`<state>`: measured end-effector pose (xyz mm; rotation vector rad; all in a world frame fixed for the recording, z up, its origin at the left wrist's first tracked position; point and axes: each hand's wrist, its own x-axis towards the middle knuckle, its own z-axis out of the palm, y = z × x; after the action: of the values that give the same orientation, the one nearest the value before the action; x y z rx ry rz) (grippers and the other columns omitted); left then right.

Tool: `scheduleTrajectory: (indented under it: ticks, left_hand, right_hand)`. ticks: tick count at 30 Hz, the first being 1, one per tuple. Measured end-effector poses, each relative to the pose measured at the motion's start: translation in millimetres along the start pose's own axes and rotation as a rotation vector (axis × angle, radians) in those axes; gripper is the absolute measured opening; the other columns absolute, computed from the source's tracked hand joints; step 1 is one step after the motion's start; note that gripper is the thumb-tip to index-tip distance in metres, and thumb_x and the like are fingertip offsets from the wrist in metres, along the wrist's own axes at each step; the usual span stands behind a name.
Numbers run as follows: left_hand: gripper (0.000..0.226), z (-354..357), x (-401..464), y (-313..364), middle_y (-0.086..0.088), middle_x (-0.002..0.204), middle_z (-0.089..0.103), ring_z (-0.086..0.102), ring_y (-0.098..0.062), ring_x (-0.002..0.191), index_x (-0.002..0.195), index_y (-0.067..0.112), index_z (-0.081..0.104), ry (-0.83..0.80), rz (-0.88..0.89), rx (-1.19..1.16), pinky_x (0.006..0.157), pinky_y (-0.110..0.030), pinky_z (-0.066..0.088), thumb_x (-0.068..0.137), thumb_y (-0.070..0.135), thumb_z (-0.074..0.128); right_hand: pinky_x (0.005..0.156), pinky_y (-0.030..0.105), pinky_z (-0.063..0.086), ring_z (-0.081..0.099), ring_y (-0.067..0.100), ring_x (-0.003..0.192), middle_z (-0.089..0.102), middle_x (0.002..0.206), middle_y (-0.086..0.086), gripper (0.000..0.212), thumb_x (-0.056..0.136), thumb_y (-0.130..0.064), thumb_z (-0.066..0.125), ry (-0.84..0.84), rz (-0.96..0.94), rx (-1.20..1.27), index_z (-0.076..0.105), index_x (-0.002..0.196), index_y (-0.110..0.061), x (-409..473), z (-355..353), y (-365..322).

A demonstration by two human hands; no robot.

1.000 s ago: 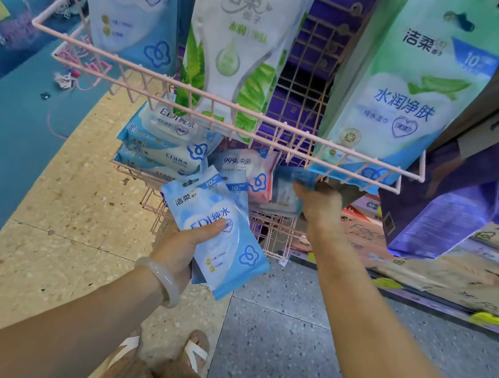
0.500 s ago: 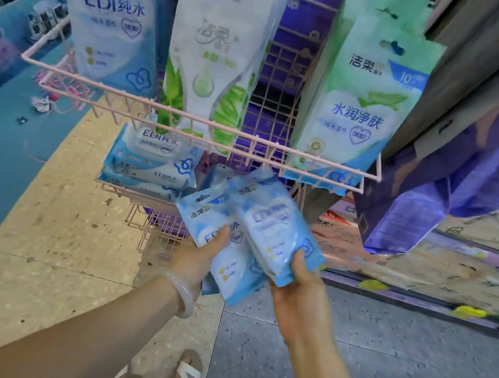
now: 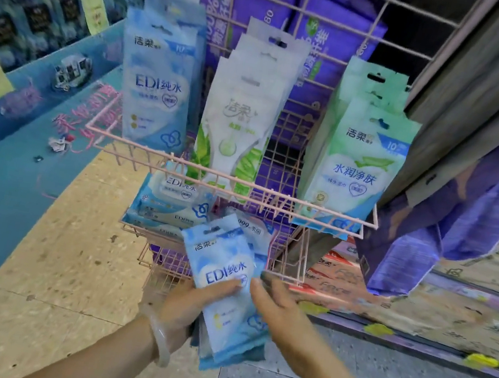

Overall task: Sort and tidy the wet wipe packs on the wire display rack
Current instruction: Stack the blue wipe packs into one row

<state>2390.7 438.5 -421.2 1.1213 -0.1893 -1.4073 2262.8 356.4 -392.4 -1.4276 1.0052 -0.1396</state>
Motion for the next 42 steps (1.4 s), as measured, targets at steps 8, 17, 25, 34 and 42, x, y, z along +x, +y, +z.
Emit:
scheduleTrajectory:
  ticks: [8, 17, 25, 34, 42]
  left_hand:
    - [0.065, -13, -49, 22, 0.006, 0.122, 0.063, 0.063, -0.003, 0.105, 0.118, 0.029, 0.053, 0.242, 0.311, 0.347, 0.088, -0.026, 0.051, 0.06, 0.032, 0.083]
    - [0.069, -4, -92, 165, -0.008, 0.097, 0.075, 0.072, -0.015, 0.085, 0.117, -0.001, 0.051, 0.131, 0.746, 0.344, 0.064, -0.021, 0.056, 0.055, -0.003, 0.08]
    - [0.061, -15, -48, 258, -0.021, 0.122, 0.055, 0.058, -0.03, 0.112, 0.114, 0.006, 0.053, 0.133, 0.851, 0.51, 0.092, -0.042, 0.052, 0.061, 0.009, 0.082]
    - [0.089, -57, -14, 256, 0.016, 0.116, 0.061, 0.064, 0.005, 0.098, 0.14, 0.021, 0.022, -0.197, 0.65, 0.732, 0.074, -0.013, 0.052, 0.072, -0.01, 0.069]
    - [0.075, -47, -2, 263, -0.003, 0.115, 0.063, 0.067, -0.006, 0.096, 0.127, 0.024, 0.038, -0.224, 0.749, 0.589, 0.075, -0.02, 0.055, 0.073, -0.023, 0.06]
  right_hand:
    - [0.082, 0.006, 0.046, 0.059, -0.007, 0.108, 0.065, 0.115, -0.026, 0.053, 0.086, -0.004, 0.057, -0.102, -0.3, 0.165, 0.048, 0.125, -0.038, -32, 52, -12]
    - [0.108, 0.045, 0.038, 0.043, 0.013, 0.132, 0.042, 0.146, -0.01, 0.072, 0.08, -0.016, 0.058, -0.167, -0.659, 0.186, 0.025, 0.14, -0.038, -18, 69, -150]
    - [0.079, 0.025, 0.055, 0.063, 0.006, 0.104, 0.057, 0.128, -0.002, 0.059, 0.079, -0.006, 0.057, 0.016, -0.814, 0.236, 0.041, 0.122, -0.043, 33, 90, -227]
    - [0.092, 0.034, 0.053, 0.062, 0.004, 0.105, 0.062, 0.12, -0.01, 0.059, 0.082, -0.021, 0.064, 0.147, -0.568, 0.157, 0.035, 0.131, -0.038, 60, 115, -207]
    - [0.096, 0.037, 0.049, 0.061, 0.011, 0.107, 0.063, 0.119, 0.0, 0.038, 0.088, -0.026, 0.054, 0.336, -0.634, 0.251, 0.044, 0.125, -0.025, 70, 127, -226]
